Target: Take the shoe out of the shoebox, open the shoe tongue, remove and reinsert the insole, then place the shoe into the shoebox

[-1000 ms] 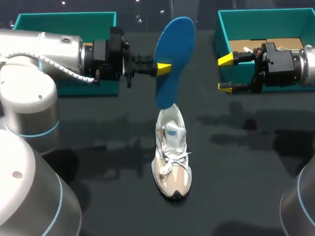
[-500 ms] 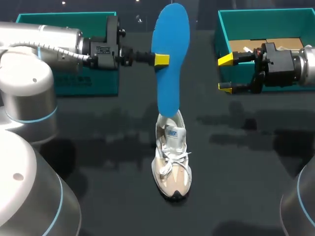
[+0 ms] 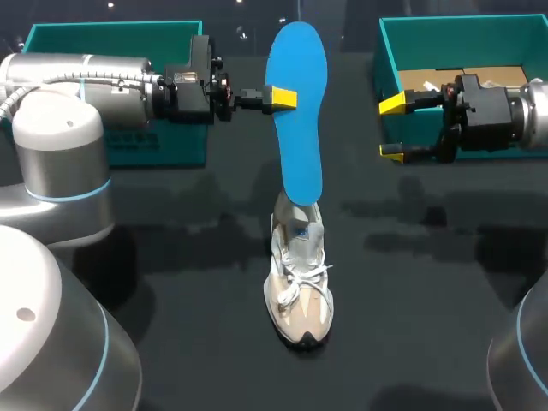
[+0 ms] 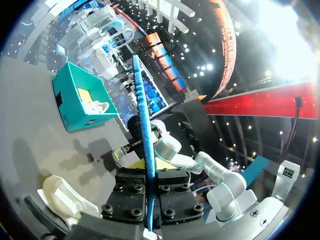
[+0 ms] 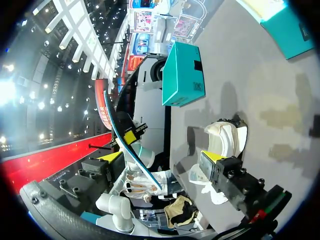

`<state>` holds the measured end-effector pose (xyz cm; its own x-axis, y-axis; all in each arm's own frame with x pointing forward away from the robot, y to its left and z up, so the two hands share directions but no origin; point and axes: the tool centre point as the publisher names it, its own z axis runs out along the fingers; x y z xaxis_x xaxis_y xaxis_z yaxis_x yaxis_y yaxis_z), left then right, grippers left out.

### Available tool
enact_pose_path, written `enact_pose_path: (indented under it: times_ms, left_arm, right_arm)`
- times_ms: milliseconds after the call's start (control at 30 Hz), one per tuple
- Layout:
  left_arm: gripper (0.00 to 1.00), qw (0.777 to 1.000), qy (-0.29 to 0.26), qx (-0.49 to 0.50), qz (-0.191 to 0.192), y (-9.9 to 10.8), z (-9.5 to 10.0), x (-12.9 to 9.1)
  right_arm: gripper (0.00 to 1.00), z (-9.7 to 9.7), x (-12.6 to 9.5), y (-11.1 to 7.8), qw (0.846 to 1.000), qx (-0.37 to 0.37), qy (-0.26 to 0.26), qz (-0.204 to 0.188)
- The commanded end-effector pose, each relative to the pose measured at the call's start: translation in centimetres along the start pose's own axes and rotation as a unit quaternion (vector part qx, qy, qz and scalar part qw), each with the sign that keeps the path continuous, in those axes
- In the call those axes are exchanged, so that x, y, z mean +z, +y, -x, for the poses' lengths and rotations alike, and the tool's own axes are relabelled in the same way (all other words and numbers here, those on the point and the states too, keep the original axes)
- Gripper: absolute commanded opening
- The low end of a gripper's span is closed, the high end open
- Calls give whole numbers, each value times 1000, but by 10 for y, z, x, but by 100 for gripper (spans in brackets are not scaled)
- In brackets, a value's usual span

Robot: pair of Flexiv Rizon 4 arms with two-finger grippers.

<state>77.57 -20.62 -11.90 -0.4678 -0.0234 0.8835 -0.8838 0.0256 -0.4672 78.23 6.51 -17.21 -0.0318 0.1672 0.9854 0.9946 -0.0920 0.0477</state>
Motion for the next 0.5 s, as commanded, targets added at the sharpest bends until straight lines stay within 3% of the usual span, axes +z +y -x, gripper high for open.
enact_pose_path:
  times_ms: [33, 500]
  left_arm:
    - [0, 993, 3, -112, -40, 6, 7, 6]
    - [0, 988, -2, -150, -44, 9, 26, 9]
  right_arm:
    - [100, 0, 1, -1, 1000, 1, -1, 1]
    - [100, 0, 1, -1, 1000, 1, -1, 1]
